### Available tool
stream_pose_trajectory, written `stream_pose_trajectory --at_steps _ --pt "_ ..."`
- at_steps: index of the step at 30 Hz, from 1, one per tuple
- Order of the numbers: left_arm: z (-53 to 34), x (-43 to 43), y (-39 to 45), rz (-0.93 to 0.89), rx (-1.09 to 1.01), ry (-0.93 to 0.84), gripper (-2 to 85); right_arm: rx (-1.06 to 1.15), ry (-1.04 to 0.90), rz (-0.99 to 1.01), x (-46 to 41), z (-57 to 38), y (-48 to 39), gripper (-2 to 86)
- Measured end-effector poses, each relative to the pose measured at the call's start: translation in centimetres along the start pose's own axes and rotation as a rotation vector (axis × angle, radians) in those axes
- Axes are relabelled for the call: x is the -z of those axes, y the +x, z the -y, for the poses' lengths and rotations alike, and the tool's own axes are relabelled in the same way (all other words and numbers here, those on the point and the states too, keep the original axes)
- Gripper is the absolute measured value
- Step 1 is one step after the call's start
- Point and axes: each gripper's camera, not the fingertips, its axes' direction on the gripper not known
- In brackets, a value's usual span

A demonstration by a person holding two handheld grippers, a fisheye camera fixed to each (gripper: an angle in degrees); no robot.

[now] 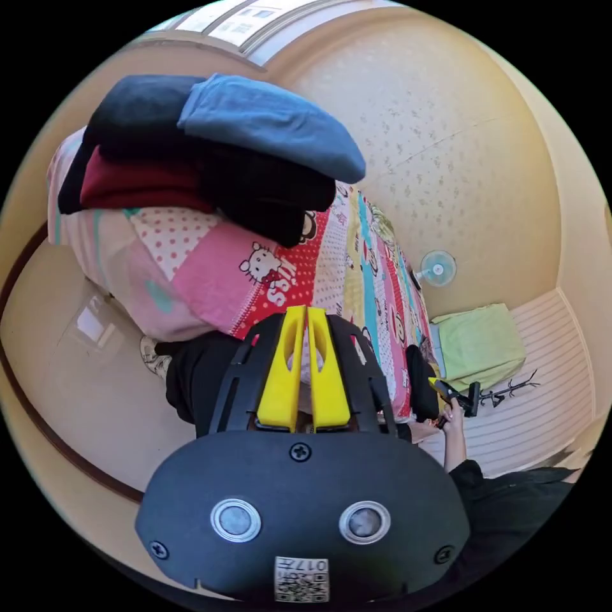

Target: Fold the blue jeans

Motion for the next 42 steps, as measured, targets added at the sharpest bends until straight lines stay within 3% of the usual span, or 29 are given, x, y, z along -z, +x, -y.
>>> stream_pose_trajectory --at_steps 6,9,12,17,18,20,22,25,29,31,36,40,42 --pt "2.4 6.6 -5.1 -0.026 0.036 0.198 6.4 0.302 -0.332 0.168 -15.9 1.7 -13.8 7.3" --pt "6.8 10.6 -5.1 -0.022 -0.049 0.307 8.1 0.466 -0.305 0.196 -18.8 6.1 -22.8 9.2" --pt "11.6 12.4 -4.7 0.098 -0.087 0.378 8.3 0.619 -0.258 0.262 -21.4 9.7 -33.2 10.6" --pt "17.5 7.0 -6.6 0.132 -0.078 0.269 10.1 0.699 -0.148 0.179 -27.8 10.5 -45.2 13.9" --pt "18.2 4.1 -7.3 0.119 -0.054 0.184 9.6 0.701 -0.169 0.163 -30.5 10.1 -46.4 13.5" --pt "16.8 3.6 -6.9 0.118 -0.052 0.26 7.6 0.71 -0.303 0.172 -35.1 9.0 -47.1 10.6" --pt "15.4 4.3 -5.1 0.078 -0.05 0.26 2.6 0.684 -0.345 0.225 -36.7 7.8 -46.1 6.0" --pt "14.2 5.2 0.7 -0.212 -0.307 0.19 1.2 0.583 -0.159 0.422 -31.1 7.2 -40.8 3.2" --pt "11.8 3.8 12.1 -0.421 -0.569 0.117 0.5 0.636 0.083 0.503 -18.9 6.1 -32.3 2.1" --pt "8.3 -0.2 21.0 -0.485 -0.752 0.005 0.5 0.644 0.194 0.435 -14.0 4.1 -28.3 2.0" --pt "-3.0 -13.0 31.3 -0.565 -0.887 -0.257 0.3 0.377 0.431 0.104 -5.3 -5.4 -11.9 2.6" --pt "-13.5 -23.9 30.2 -0.558 -0.785 -0.56 4.0 -0.017 0.372 -0.239 -4.7 -12.0 0.6 4.1" --pt "-16.8 -26.7 27.8 -0.558 -0.686 -0.671 5.0 -0.187 0.232 -0.412 -5.9 -16.0 6.7 5.6"
